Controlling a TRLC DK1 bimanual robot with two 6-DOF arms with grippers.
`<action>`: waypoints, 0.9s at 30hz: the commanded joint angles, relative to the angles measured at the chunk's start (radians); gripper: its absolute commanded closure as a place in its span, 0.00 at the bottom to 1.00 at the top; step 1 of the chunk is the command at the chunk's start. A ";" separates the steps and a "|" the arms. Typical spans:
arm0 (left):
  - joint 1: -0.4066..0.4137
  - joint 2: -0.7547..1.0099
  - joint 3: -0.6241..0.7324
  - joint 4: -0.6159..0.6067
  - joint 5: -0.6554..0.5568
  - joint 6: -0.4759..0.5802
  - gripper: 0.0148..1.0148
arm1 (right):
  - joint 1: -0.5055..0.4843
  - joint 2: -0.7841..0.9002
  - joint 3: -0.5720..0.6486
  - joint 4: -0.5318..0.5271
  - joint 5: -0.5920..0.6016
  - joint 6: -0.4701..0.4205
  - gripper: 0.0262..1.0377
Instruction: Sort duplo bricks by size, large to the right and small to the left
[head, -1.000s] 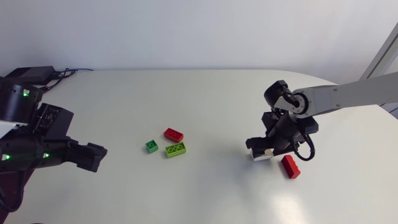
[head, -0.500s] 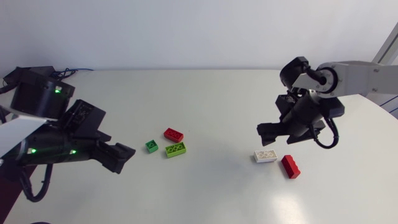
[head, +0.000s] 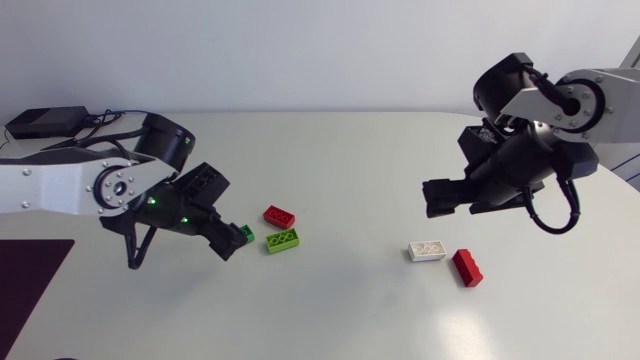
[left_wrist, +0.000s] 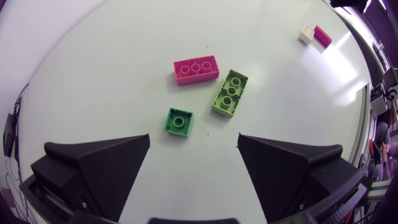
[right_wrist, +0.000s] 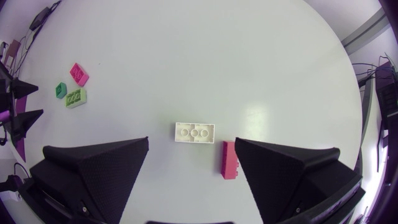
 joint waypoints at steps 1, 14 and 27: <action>0.005 0.046 0.037 0.005 0.032 0.064 0.03 | 0.008 -0.032 -0.027 -0.020 0.006 0.023 0.04; 0.042 0.188 0.066 -0.052 0.064 0.427 0.03 | 0.021 -0.076 -0.059 -0.049 0.006 0.026 0.04; 0.045 0.329 0.244 -0.105 0.065 0.465 0.03 | 0.021 -0.087 -0.080 -0.049 0.008 0.035 0.04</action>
